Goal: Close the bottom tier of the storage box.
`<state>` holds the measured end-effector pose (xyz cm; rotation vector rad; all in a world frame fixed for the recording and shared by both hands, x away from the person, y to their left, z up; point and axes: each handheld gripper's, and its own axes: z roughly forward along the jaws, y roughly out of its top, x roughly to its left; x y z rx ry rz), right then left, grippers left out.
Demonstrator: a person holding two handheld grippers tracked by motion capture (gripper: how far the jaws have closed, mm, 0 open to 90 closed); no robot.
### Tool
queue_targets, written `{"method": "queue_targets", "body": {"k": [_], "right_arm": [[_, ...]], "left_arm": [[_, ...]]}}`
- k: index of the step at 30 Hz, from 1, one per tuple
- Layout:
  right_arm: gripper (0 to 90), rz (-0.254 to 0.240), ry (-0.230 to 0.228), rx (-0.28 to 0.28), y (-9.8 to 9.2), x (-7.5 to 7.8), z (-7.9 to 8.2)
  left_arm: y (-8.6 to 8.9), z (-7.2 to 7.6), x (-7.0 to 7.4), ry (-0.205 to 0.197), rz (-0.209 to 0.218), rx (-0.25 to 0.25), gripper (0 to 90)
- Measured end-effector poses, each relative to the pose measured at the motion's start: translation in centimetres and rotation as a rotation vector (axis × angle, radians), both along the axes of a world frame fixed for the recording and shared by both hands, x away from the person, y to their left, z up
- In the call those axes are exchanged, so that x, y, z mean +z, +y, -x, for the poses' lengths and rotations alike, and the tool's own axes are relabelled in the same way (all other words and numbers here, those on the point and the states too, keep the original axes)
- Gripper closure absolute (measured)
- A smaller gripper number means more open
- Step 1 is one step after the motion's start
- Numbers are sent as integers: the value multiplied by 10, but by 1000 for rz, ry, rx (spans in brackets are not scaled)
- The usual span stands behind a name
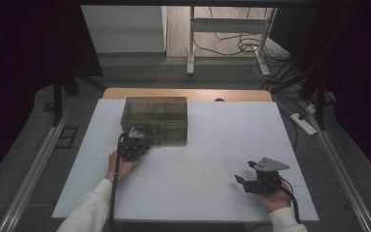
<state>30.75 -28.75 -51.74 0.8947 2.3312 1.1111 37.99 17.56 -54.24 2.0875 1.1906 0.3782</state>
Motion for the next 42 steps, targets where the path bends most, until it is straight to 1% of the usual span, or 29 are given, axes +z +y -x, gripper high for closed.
{"method": "queue_targets", "body": {"k": [8, 18, 24, 26, 29, 34, 37, 42], "right_arm": [[237, -1, -5, -2, 0, 0, 0], [237, -1, 1, -2, 0, -1, 0], [237, 0, 1, -1, 0, -2, 0], [237, 1, 0, 0, 0, -2, 0], [237, 2, 2, -2, 0, -1, 0], [237, -1, 1, -1, -1, -1, 0], [237, -2, -2, -4, -2, 0, 0], [237, -4, -3, -6, -3, 0, 1]], "left_arm": [[1, -6, 0, -1, 8, 11, 888], [2, -14, 0, -3, 23, 28, 888], [3, -19, -1, -8, 19, 40, 888], [3, -20, -1, -4, 25, 35, 888], [2, -20, -1, -2, 22, 37, 888], [4, -18, 2, -11, 25, 32, 888], [5, -15, 4, -11, 31, 28, 888], [9, -9, 8, -9, 52, 19, 888]]}}
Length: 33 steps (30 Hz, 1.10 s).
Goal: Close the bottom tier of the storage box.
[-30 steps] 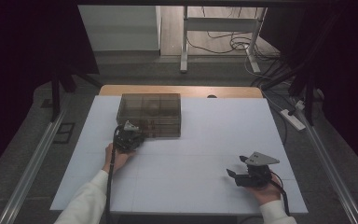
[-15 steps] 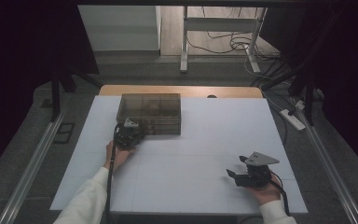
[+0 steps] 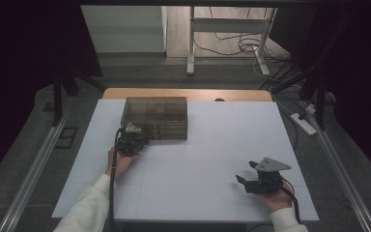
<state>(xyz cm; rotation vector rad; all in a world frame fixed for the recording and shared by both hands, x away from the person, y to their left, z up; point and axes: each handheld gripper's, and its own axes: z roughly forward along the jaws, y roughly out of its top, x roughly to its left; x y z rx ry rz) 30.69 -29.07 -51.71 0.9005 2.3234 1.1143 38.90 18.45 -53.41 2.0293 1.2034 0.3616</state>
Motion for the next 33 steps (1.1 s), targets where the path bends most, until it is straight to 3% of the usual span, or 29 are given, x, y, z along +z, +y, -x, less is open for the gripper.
{"method": "queue_targets", "body": {"k": [19, 22, 29, 33], "right_arm": [[237, -8, 4, -7, -4, 0, -2], [237, -14, 0, -14, -5, 0, -2], [235, -27, 1, -10, -10, 2, -1], [229, -38, -3, -7, -12, 3, -1]], "left_arm": [[10, 37, 17, -45, 37, -42, 886], [13, 45, 20, -54, 50, -50, 815], [19, 69, 25, -50, 30, -40, 428], [25, 84, 27, -42, 64, -30, 369]]}}
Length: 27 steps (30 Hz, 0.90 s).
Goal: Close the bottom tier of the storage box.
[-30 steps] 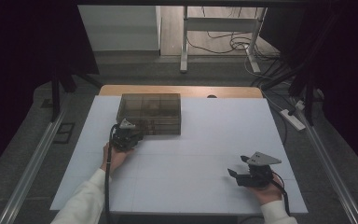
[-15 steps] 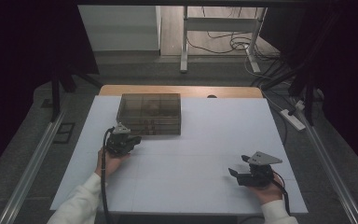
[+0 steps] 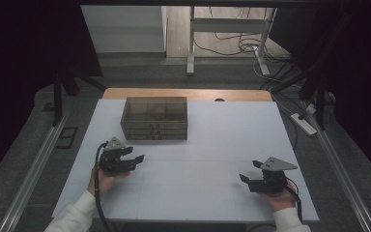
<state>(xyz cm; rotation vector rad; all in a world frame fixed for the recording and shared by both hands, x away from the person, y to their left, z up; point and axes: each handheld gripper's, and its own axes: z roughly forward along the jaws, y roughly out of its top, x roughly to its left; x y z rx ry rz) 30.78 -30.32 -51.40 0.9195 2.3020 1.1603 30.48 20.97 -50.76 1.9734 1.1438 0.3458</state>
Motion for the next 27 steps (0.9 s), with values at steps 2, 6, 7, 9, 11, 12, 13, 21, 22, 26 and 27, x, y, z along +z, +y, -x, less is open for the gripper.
{"method": "queue_targets", "body": {"k": [2, 6, 7, 9, 11, 12, 13, 21, 22, 26, 27], "right_arm": [[226, -5, 4, 5, -1, 1, 0], [220, -12, 9, 15, -3, 0, 0], [219, -15, 11, 20, -3, 1, 0], [213, -19, 15, 26, -4, 1, 0], [211, -23, 18, 31, -4, 1, 0], [211, -24, 20, 34, -4, 1, 0], [210, -24, 21, 35, -5, 1, 0], [206, -37, 25, 52, -5, 1, 2], [206, -36, 26, 53, -5, 1, 2], [206, -34, 25, 56, -4, 1, 2], [206, -32, 25, 57, -4, 1, 2]], "left_arm": [[1, 7, 1, 5, 9, -4, 346], [2, 21, 1, 8, 9, -17, 320], [1, 24, 1, 6, 5, -21, 315], [2, 30, 1, 3, 3, -29, 308], [3, 35, 1, -4, -3, -34, 303], [3, 36, 1, -3, -1, -35, 303], [4, 37, 0, -3, -3, -40, 303], [9, 37, -3, 4, -14, -24, 296], [9, 37, -4, 6, -14, -24, 296], [8, 36, -5, 10, -19, -28, 292], [8, 36, -5, 11, -19, -29, 290]]}}
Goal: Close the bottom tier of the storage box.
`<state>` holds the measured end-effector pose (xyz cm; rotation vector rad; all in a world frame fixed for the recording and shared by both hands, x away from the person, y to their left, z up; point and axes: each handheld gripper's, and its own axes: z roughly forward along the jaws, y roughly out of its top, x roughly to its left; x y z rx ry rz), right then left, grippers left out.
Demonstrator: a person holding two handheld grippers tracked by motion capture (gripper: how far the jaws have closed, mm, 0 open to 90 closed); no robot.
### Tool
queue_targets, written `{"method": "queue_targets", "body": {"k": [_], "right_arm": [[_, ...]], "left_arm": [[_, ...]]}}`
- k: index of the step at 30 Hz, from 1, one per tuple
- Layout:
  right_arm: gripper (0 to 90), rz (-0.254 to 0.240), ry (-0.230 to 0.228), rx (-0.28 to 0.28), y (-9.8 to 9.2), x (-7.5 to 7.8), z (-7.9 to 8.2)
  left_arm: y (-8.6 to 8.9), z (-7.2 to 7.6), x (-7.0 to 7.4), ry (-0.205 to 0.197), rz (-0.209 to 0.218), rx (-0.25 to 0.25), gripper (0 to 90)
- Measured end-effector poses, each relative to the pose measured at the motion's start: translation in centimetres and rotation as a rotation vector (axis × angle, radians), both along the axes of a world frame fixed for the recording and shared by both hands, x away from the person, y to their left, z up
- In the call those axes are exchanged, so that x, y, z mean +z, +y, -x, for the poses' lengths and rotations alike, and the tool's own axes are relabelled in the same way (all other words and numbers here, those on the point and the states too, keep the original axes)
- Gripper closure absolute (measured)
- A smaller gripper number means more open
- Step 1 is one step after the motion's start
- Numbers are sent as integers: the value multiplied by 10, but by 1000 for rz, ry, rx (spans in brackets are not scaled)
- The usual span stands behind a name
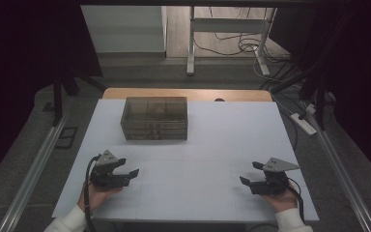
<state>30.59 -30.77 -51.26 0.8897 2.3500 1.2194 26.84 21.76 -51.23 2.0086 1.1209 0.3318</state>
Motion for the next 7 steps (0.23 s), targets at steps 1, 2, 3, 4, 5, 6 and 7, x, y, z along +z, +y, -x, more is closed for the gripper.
{"method": "queue_targets", "body": {"k": [1, 2, 3, 4, 5, 6, 7], "right_arm": [[206, -1, -1, 0, 0, 0, 0], [206, -2, -1, 1, 0, 0, 0], [206, -2, -2, 1, 0, 0, 0], [206, -3, -2, 1, 0, 1, 0], [206, -3, -2, 1, 0, 1, 0], [205, -4, -5, 0, 0, 0, 0], [204, -5, -5, 1, 0, 0, 0]], "left_arm": [[0, 0, 0, 0, -1, 1, 288], [0, 0, 0, 1, 0, 1, 285], [0, 0, 0, 2, 0, 2, 283], [0, 0, 0, 4, -1, 1, 281], [0, -1, -1, 4, -4, -1, 278], [0, -1, -1, 5, -5, -2, 274], [-1, -1, -1, 7, -6, 0, 269]]}}
